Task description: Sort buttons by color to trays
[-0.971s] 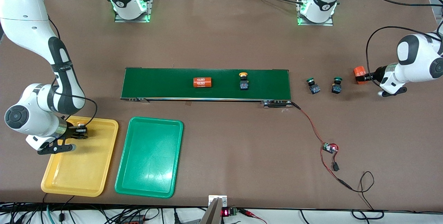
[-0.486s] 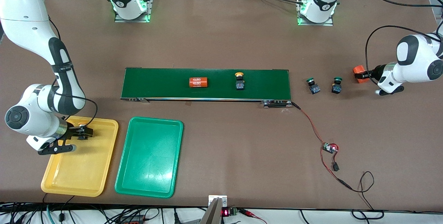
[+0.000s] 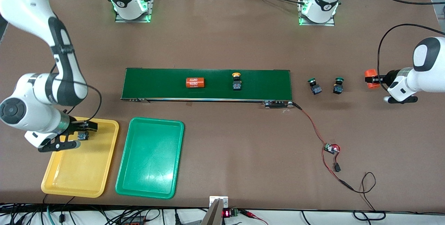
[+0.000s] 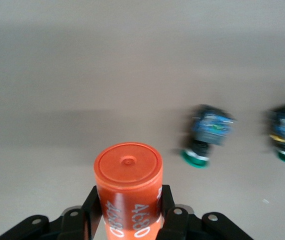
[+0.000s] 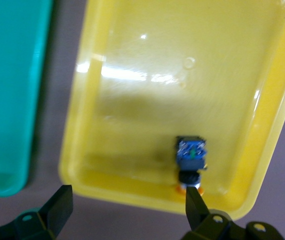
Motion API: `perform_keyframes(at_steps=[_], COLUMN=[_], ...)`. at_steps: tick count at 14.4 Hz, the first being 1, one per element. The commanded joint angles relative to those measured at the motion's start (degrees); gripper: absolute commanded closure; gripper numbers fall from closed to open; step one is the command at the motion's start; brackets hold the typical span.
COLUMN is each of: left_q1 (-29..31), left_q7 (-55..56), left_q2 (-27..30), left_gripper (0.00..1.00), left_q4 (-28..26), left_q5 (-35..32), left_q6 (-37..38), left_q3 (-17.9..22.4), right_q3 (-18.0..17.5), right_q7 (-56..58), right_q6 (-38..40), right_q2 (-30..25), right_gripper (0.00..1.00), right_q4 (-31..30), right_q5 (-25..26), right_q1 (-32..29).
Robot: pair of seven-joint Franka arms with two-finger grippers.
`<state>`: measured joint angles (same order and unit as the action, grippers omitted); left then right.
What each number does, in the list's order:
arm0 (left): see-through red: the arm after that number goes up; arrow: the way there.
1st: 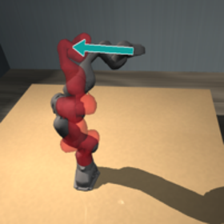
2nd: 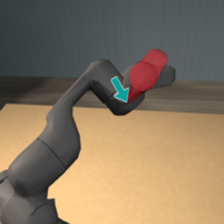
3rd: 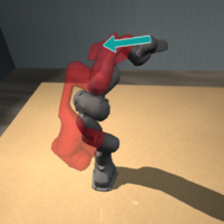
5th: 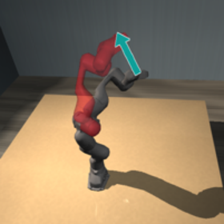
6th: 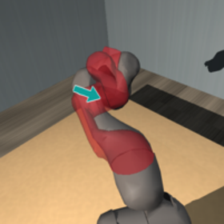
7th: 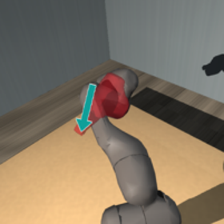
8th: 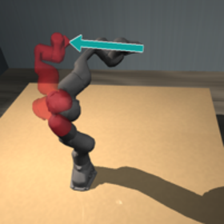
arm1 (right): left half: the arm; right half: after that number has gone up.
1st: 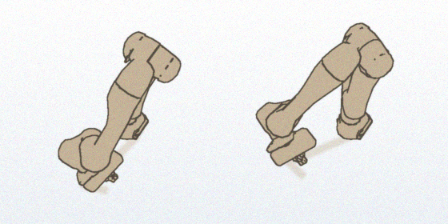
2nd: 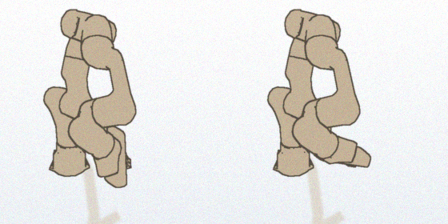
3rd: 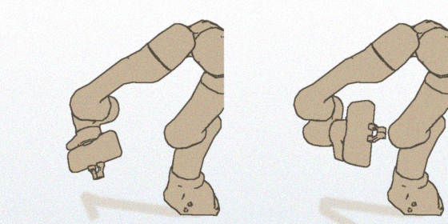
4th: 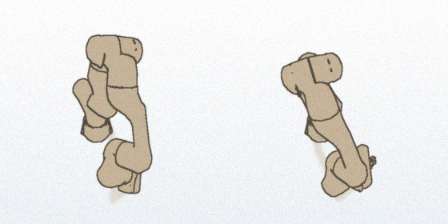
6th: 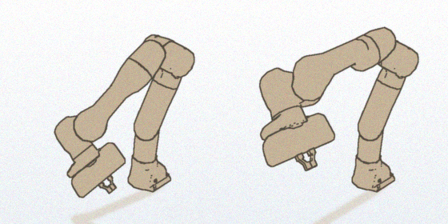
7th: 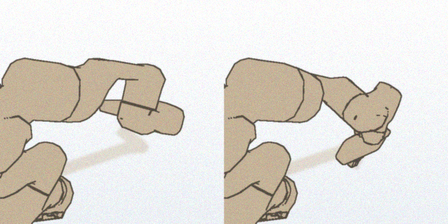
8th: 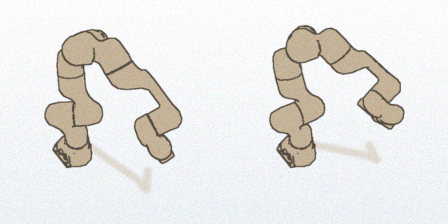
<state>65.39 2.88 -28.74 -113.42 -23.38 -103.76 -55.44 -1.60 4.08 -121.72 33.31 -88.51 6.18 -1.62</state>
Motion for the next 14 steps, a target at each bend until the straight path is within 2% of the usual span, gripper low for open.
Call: perform_keyframes(at_steps=[1, 3, 5, 10, 14], left_q1=[-5.2, -13.2, -18.1, -24.3, -32.1], left_q7=[-2.3, -3.0, -7.2, -24.3, -31.5], left_q2=[0.0, 0.0, -0.6, -5.9, -6.5], left_gripper=[0.94, 0.94, 0.95, 0.95, 0.99], left_q4=[3.8, 7.0, 9.2, 9.3, 9.0], left_q5=[-1.1, -0.7, -0.2, 1.5, 1.4], left_q6=[6.4, 11.9, 13.1, 7.4, 4.4], left_q3=[-4.8, -5.3, -5.4, -5.7, -6.0], right_q3=[0.0, -0.2, -1.0, -1.1, -1.1], right_q7=[-5.7, -13.3, -18.2, -19.2, -21.5], right_q6=[-0.3, 0.3, 3.4, 2.9, -3.1], right_q2=[-12.3, -16.8, -18.4, -18.8, -16.6], right_gripper=[0.0, 0.0, 0.0, 0.0, 0.0], right_q4=[-12.7, -16.9, -17.0, -16.8, -16.6], right_q5=[-0.6, -0.7, -3.4, -5.3, -5.5], right_q1=[3.9, 8.2, 11.5, 13.5, 17.1])
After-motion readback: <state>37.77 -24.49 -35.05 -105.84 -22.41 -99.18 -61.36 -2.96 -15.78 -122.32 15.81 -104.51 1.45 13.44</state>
